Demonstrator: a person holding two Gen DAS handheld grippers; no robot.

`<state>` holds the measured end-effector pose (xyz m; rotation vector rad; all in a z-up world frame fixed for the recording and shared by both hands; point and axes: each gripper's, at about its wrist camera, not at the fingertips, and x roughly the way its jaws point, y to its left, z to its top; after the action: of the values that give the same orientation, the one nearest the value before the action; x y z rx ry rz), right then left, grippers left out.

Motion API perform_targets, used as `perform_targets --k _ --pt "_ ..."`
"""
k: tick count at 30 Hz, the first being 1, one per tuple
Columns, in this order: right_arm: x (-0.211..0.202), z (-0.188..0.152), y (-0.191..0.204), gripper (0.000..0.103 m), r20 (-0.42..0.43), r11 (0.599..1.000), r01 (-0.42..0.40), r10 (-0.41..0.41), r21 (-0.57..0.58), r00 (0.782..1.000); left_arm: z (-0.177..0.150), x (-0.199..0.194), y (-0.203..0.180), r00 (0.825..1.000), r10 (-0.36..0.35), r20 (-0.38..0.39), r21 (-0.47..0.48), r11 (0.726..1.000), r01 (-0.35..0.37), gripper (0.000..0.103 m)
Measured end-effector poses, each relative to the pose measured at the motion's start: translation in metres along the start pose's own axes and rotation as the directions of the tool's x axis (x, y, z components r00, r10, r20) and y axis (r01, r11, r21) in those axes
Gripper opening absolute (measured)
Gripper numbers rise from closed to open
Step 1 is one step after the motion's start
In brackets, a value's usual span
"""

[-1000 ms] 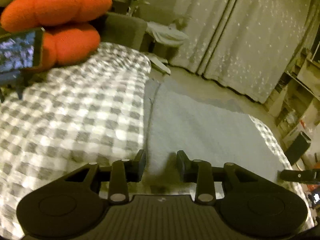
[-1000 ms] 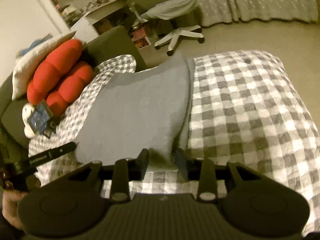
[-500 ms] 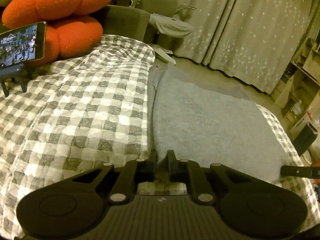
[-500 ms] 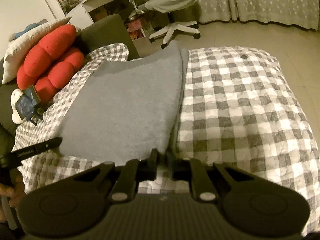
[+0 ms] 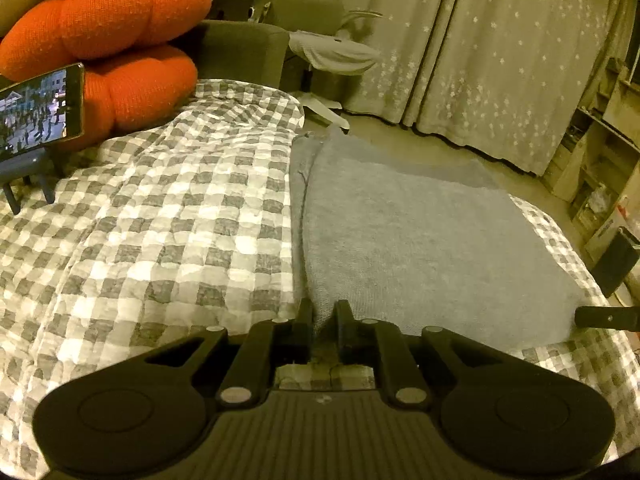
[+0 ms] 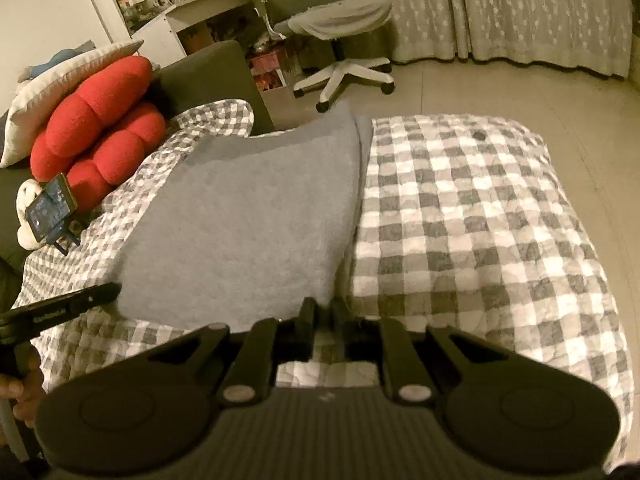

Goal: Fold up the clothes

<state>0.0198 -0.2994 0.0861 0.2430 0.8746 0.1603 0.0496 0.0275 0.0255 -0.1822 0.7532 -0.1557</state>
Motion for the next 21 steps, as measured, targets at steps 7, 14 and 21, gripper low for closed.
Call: perform_targets --k 7,14,21 --pt "-0.018 0.003 0.009 0.016 0.123 0.996 0.079 -0.073 -0.045 0.99 0.011 -0.021 0.008 0.997 0.049 0.055 -0.006 0.999 -0.048 0.018" --pt "0.012 0.0 0.055 0.016 0.067 0.986 0.005 0.006 -0.164 0.998 0.008 -0.018 -0.02 0.994 -0.03 0.108 0.086 0.996 0.021 0.02" --pt "0.04 -0.003 0.082 0.014 0.001 0.972 -0.026 0.027 -0.232 1.0 0.002 0.015 -0.038 0.999 -0.028 0.043 0.131 0.991 0.022 0.024"
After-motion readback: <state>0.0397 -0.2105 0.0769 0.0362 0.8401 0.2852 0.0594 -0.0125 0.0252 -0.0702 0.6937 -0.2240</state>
